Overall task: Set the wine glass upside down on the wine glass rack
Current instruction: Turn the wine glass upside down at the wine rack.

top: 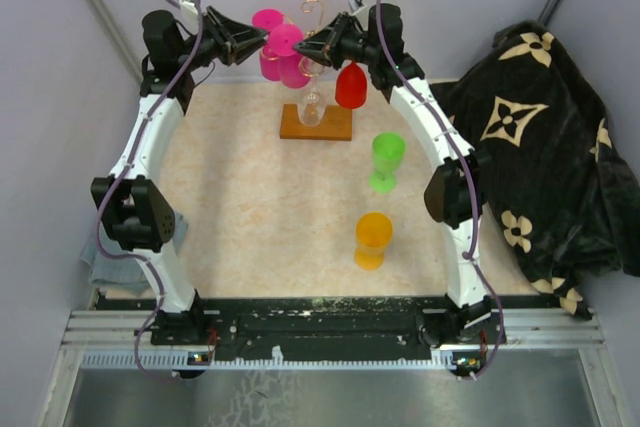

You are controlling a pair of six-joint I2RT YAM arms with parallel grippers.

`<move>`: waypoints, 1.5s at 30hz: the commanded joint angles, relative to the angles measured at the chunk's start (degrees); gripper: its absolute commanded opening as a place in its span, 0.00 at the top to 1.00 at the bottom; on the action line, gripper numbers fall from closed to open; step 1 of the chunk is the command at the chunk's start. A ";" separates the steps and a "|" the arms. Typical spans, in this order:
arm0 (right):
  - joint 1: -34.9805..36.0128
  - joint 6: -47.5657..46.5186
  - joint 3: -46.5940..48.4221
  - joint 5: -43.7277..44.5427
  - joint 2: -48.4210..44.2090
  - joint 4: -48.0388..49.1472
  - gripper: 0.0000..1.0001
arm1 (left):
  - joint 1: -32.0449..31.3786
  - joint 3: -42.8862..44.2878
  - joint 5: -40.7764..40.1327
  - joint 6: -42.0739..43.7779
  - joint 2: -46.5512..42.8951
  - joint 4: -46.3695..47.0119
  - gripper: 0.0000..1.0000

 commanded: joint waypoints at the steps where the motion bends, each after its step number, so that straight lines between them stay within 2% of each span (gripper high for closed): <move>1: 0.38 0.30 -0.11 -0.34 -3.57 3.07 1.00 | -1.27 2.39 -0.11 2.33 1.69 -2.33 0.58; 12: 0.38 0.44 -0.20 -0.53 -3.48 3.38 1.00 | -1.52 3.19 -2.53 6.61 1.31 -5.72 0.57; 22: 0.29 0.76 -0.17 -0.56 -3.21 3.90 1.00 | -1.31 2.83 -10.44 15.72 -3.01 -12.98 0.57; 27: 0.29 0.78 -0.20 -0.56 -3.19 4.05 1.00 | -1.01 1.48 -10.64 15.41 -3.22 -12.76 0.57; 37: 0.29 0.94 -0.37 -0.85 -3.21 4.25 1.00 | -1.69 0.54 -4.38 9.59 -0.25 -5.93 0.57; 45: 0.29 1.05 -0.02 -0.78 -3.04 4.52 1.00 | -2.60 1.59 -3.52 9.43 1.22 -6.11 0.57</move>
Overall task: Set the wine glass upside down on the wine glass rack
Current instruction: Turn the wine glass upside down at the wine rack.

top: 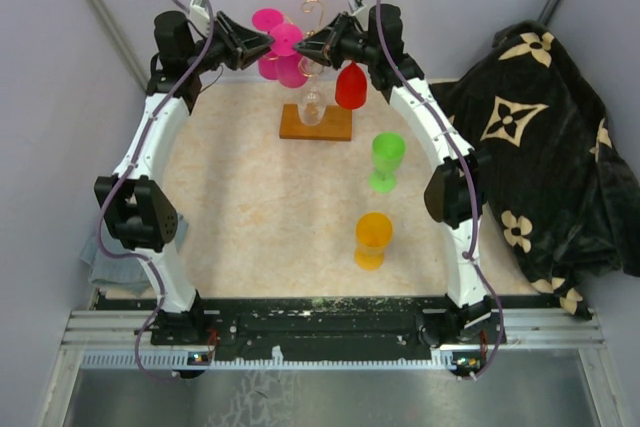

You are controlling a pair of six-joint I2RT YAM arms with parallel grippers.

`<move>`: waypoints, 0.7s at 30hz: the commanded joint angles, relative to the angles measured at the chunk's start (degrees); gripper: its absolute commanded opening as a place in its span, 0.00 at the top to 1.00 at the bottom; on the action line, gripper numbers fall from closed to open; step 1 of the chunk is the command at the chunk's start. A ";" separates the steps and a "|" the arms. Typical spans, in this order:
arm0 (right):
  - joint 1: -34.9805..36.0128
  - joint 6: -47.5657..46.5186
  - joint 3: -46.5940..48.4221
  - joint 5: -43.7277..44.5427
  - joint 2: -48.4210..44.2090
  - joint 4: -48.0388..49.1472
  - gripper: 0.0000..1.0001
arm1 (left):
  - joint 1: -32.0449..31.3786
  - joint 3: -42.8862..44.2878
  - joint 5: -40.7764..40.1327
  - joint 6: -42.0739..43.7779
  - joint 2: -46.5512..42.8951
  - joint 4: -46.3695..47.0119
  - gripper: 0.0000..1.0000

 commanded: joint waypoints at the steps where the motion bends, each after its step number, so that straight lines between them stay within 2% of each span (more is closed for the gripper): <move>1: 0.29 0.20 0.39 -0.35 -3.07 3.23 1.00 | -0.48 0.45 1.24 -0.42 1.02 1.87 0.57; 6: 0.29 0.23 0.35 -0.38 -2.87 3.14 1.00 | -0.90 0.67 1.30 -1.40 1.39 3.20 0.60; 12: 0.28 0.29 0.48 -0.37 -2.78 3.24 1.00 | -0.95 0.87 0.75 -1.97 1.26 4.07 0.77; 14: 0.29 0.32 0.55 -0.37 -2.71 3.18 1.00 | -1.20 0.87 0.97 -2.24 1.36 4.23 0.79; 19: 0.29 0.22 0.32 -0.54 -2.84 3.23 1.00 | -1.26 0.87 0.64 -2.26 1.27 4.02 0.98; 21: 0.29 0.20 -0.05 -0.59 -3.06 3.45 1.00 | -1.31 0.87 0.15 -2.22 1.07 3.77 1.00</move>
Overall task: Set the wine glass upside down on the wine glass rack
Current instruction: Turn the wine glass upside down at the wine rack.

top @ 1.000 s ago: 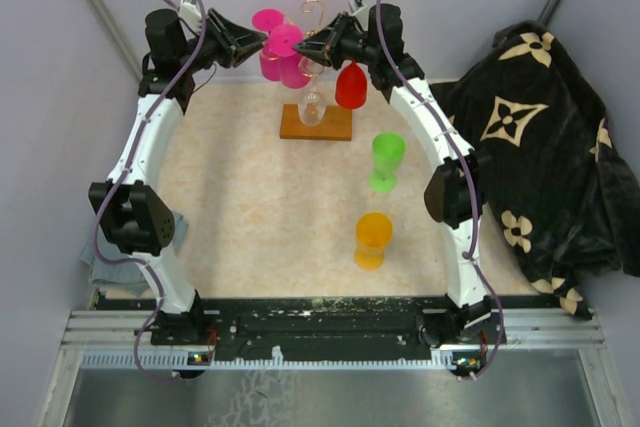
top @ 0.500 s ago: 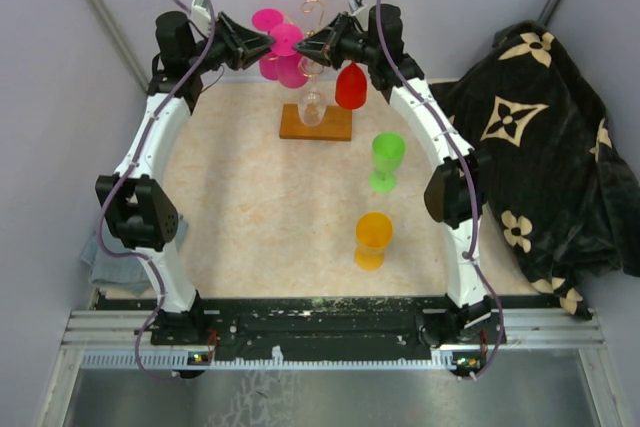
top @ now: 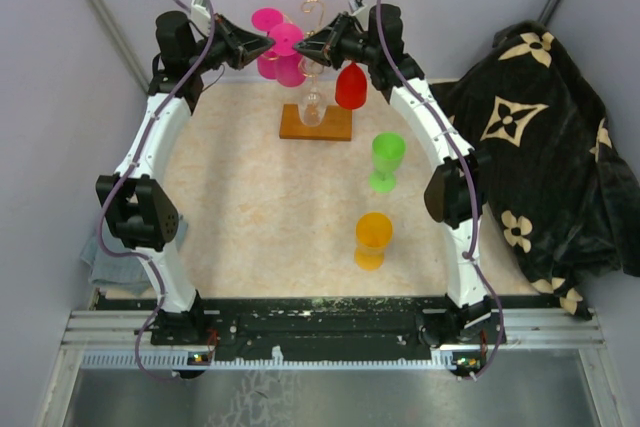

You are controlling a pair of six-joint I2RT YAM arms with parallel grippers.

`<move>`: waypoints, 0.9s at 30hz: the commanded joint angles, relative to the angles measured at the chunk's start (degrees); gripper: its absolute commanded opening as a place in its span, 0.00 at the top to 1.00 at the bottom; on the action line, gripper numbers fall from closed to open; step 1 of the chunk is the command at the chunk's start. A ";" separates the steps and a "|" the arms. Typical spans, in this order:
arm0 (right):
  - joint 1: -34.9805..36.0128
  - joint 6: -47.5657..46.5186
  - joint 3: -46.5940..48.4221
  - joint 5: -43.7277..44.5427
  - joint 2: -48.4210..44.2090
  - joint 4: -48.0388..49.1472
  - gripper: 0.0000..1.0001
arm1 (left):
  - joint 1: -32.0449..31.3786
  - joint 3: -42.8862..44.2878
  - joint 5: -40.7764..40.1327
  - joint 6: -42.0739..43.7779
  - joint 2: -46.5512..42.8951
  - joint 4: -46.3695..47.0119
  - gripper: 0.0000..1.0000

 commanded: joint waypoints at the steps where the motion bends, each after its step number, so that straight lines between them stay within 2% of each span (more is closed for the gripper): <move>1: 0.33 0.18 -0.35 -0.63 -3.18 3.76 1.00 | -0.65 0.87 -0.36 0.00 0.22 1.89 1.00; 8: 0.25 0.95 -2.85 -1.07 -4.08 5.71 1.00 | -0.53 0.96 -1.19 0.00 -0.16 1.11 1.00; 16: -0.36 1.38 -6.08 -1.44 -6.03 7.91 0.90 | -0.28 0.81 -0.96 -1.35 0.11 1.69 1.00; 27: -0.94 1.26 -7.55 -1.61 -7.57 8.85 0.90 | 0.93 0.28 -1.10 -2.76 -0.29 1.71 1.00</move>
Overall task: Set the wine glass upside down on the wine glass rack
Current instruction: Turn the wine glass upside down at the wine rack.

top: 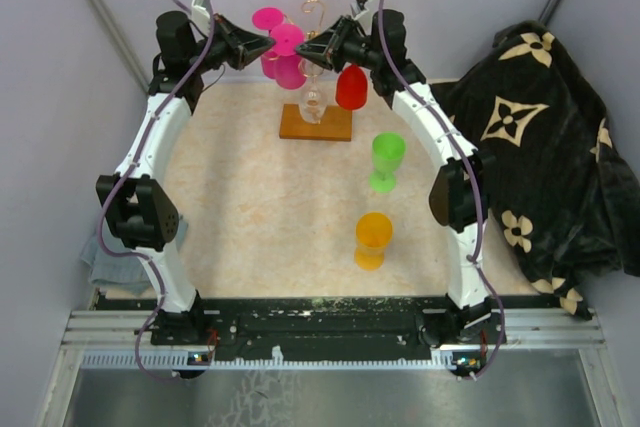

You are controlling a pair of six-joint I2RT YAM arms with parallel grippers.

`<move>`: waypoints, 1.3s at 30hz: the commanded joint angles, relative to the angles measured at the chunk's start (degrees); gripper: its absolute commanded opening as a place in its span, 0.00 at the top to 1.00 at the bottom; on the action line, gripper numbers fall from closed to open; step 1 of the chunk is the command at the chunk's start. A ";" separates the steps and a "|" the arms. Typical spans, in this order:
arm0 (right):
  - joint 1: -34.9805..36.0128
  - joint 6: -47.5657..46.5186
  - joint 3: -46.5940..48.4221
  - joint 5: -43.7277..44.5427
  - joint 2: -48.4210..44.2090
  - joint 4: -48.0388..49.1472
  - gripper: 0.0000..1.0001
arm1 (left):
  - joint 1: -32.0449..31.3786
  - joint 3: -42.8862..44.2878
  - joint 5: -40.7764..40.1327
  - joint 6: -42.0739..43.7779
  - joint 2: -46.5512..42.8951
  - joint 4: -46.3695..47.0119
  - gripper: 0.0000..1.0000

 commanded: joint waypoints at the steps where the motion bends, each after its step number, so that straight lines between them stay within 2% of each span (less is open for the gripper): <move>1: -0.39 -0.70 -0.10 -0.79 -4.34 2.36 0.90 | 0.82 0.32 -0.56 -0.95 -0.32 1.74 1.00; 19: -0.95 -2.35 -1.21 0.79 -7.21 1.54 0.89 | 1.95 0.02 -0.70 -2.87 0.80 1.03 1.00; 39: -1.00 -1.77 -2.42 0.66 -7.48 3.06 0.89 | 4.93 -5.04 -1.09 -5.62 -1.18 4.47 1.00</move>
